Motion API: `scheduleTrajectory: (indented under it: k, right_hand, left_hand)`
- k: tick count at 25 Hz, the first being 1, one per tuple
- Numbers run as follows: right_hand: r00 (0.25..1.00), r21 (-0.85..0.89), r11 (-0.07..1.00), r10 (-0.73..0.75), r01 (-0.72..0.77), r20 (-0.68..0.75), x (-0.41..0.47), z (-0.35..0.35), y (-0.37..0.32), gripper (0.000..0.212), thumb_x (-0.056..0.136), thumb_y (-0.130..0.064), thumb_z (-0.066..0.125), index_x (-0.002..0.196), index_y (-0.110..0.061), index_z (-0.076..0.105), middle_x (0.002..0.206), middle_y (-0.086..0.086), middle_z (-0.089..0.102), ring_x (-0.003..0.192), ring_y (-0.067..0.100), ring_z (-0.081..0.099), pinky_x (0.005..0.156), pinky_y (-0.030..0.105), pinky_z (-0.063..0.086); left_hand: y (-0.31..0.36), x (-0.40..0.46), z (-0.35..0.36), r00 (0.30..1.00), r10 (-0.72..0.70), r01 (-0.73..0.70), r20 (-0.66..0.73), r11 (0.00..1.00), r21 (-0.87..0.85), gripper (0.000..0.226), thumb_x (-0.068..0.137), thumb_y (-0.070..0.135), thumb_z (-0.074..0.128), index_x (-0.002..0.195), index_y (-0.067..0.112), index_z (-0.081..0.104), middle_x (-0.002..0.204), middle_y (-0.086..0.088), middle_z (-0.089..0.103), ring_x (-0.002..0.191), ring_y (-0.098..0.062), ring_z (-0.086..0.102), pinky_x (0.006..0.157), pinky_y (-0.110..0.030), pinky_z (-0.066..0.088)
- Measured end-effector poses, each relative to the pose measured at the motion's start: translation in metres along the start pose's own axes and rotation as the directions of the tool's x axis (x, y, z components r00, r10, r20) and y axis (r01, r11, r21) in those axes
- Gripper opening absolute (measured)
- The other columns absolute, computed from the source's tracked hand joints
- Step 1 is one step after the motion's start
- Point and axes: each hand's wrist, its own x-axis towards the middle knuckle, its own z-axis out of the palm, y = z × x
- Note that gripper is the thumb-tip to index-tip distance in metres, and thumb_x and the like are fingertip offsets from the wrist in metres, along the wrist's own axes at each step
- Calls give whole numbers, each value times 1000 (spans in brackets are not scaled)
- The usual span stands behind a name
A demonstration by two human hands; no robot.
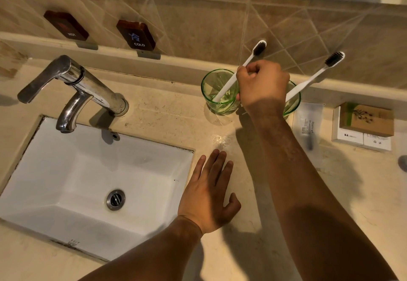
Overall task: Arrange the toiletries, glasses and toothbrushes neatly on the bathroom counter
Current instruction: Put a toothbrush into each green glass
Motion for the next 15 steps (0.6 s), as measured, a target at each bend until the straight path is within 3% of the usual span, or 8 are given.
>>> scheduleTrajectory:
  k: [3, 7, 15]
  right_hand:
    - [1000, 1, 1000, 4, -4, -22, 0, 0, 0, 24, 94, -29, 61, 86, -13, 76, 72, 5, 74, 68, 27, 72, 77, 39, 60]
    - [999, 5, 1000, 14, -14, -32, 2, -1, 1, 25, 93, -28, 62, 78, -12, 75, 66, 5, 72, 65, 26, 72, 76, 37, 60]
    - [999, -18, 1000, 25, -26, -35, 5, -3, 4, 33, 94, -30, 64, 66, -14, 72, 51, -2, 65, 39, 4, 62, 59, 24, 58]
  left_hand:
    - [0, 0, -1, 1000, -13, 13, 17, 1000, -9, 68, 95, 49, 32, 151, 13, 40, 164, -9, 32, 157, -24, 15, 123, -53, 25]
    - [2, 0, -2, 1000, -8, 8, 13, 1000, -13, 67, 94, 49, 33, 150, 12, 42, 163, -10, 33, 157, -24, 16, 122, -54, 25]
    - [1, 0, -2, 1000, -9, 9, 5, 1000, -6, 67, 95, 48, 35, 151, 12, 43, 163, -10, 34, 156, -24, 17, 121, -54, 27]
